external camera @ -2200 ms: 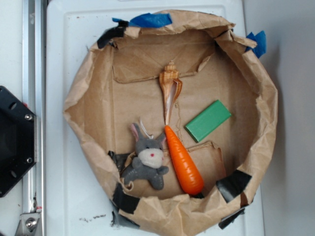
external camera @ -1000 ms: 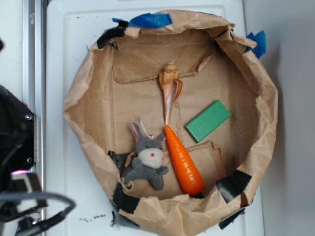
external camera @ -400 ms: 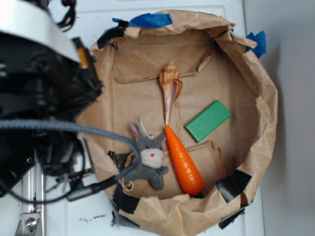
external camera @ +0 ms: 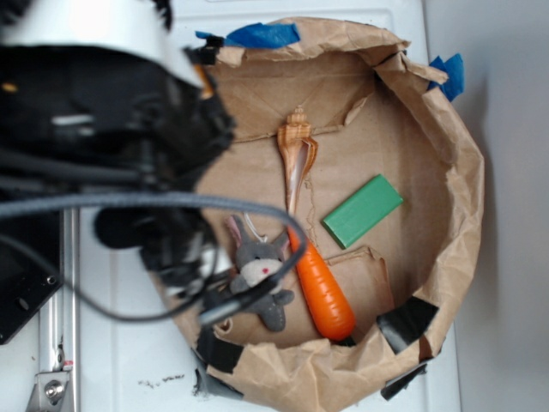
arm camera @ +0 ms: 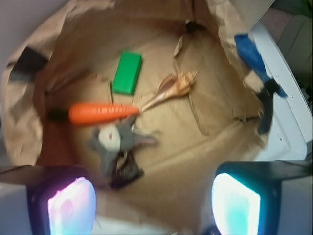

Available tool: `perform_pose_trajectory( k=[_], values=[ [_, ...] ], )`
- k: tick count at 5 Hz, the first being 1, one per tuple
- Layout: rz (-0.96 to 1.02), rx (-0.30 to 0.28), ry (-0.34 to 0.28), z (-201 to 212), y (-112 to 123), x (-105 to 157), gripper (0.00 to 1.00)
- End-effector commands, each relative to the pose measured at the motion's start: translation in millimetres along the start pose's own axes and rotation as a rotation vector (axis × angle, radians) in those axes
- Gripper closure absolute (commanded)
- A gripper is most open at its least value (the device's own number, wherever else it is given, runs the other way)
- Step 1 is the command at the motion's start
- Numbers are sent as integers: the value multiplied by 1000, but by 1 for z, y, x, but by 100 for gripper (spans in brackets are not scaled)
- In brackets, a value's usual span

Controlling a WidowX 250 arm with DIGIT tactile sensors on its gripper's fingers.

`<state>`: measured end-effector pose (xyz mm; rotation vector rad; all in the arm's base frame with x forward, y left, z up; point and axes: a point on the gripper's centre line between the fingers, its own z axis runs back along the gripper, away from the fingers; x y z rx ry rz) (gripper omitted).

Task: Grab the shell.

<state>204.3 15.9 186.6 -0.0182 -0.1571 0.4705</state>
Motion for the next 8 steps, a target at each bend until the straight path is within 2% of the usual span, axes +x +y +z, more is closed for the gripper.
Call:
perform_pose_trajectory(
  k=[1,5,6,7,8],
  values=[
    [76,14,7,-24,13,40,0],
    [76,14,7,-24,13,40,0],
    [274,-20,1,-35,3,54,0],
    [370,-76,20,-47,-15,61,0],
    [424,-113,26,-54,-21,61,0]
  ],
)
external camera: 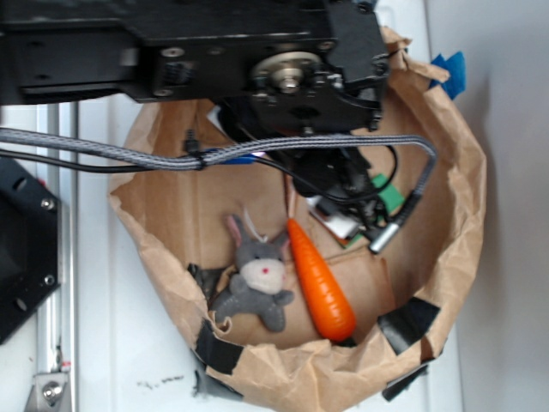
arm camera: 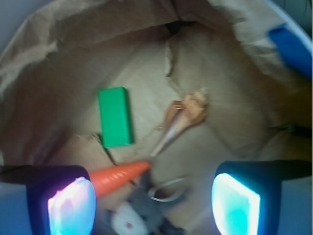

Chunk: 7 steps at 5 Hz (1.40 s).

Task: Grab the shell.

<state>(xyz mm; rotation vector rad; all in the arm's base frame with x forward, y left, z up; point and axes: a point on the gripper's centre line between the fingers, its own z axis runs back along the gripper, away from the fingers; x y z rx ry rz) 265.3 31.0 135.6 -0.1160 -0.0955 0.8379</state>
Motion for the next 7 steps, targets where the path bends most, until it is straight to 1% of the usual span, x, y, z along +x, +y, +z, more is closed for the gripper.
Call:
perform_pose_trajectory(
  k=[1,2,3,4,5,7],
  values=[
    [86,-56,-35,-13,-3,4,0],
    [89,-54,-94,-32,11,7,0],
    [95,-59,-121,-44,22,11,0],
    [116,-50,-104,-53,26,21,0],
    [129,-36,-101,-58,26,27,0],
    [121,11,-89,-83,28,33,0]
  ],
)
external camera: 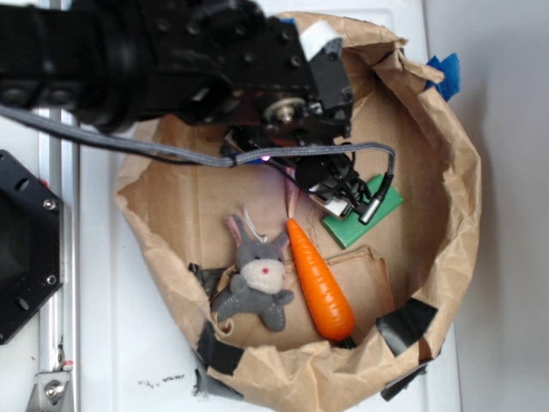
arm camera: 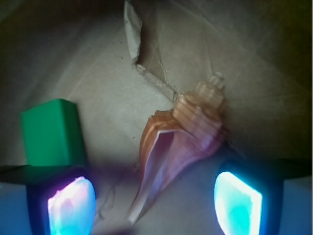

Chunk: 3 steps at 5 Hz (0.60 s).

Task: Grab the shell.

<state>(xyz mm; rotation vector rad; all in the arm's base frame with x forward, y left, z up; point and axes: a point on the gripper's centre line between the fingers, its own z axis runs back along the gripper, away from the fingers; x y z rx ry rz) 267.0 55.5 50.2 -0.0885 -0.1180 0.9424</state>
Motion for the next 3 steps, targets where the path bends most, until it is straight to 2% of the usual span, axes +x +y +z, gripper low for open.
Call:
perform_pose_trajectory(
  k=[1,3],
  values=[
    [6,16,-58,-14,5,19,0],
    [-13,49,-67,-21,8,22,0]
  ],
)
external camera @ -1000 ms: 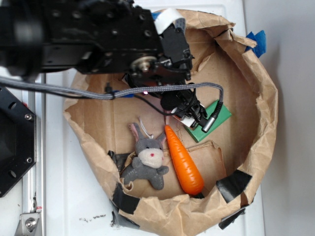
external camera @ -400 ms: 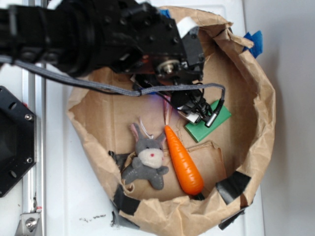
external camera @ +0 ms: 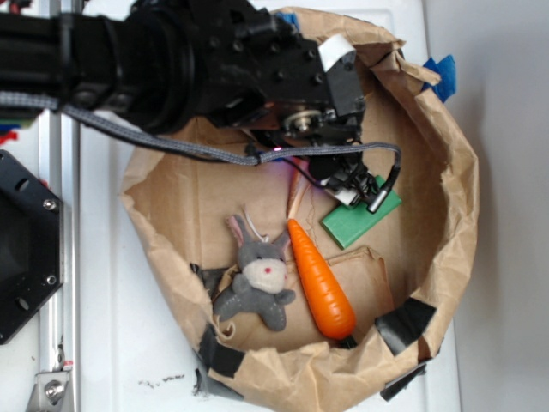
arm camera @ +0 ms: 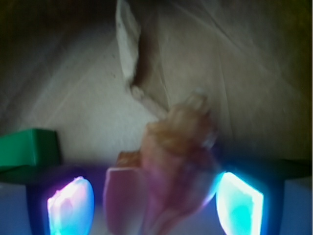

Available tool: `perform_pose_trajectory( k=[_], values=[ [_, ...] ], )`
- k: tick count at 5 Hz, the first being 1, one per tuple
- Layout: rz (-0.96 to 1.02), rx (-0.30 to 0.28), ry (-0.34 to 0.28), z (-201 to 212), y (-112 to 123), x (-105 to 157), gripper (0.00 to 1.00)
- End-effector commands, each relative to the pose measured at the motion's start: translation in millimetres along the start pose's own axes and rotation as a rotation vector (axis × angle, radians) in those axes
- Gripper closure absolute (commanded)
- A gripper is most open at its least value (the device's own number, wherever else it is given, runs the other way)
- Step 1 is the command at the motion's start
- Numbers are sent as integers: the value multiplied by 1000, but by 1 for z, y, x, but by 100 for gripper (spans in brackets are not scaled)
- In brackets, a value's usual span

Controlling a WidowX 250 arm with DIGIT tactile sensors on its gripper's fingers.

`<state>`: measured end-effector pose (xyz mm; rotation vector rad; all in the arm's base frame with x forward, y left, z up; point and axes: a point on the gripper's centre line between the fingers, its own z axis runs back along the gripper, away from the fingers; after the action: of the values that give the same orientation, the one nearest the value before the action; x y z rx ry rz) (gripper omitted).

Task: Grab the shell.

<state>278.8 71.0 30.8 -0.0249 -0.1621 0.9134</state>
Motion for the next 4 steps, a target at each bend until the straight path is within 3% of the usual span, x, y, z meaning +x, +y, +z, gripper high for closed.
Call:
perform_pose_trajectory(
  k=[1,2,3,4],
  values=[
    [18,21,10,-2,5,4,0],
    [36,27,19,-6,7,5,0],
    [44,37,22,-12,8,4,6],
    [39,42,22,-15,10,6,100]
  ],
)
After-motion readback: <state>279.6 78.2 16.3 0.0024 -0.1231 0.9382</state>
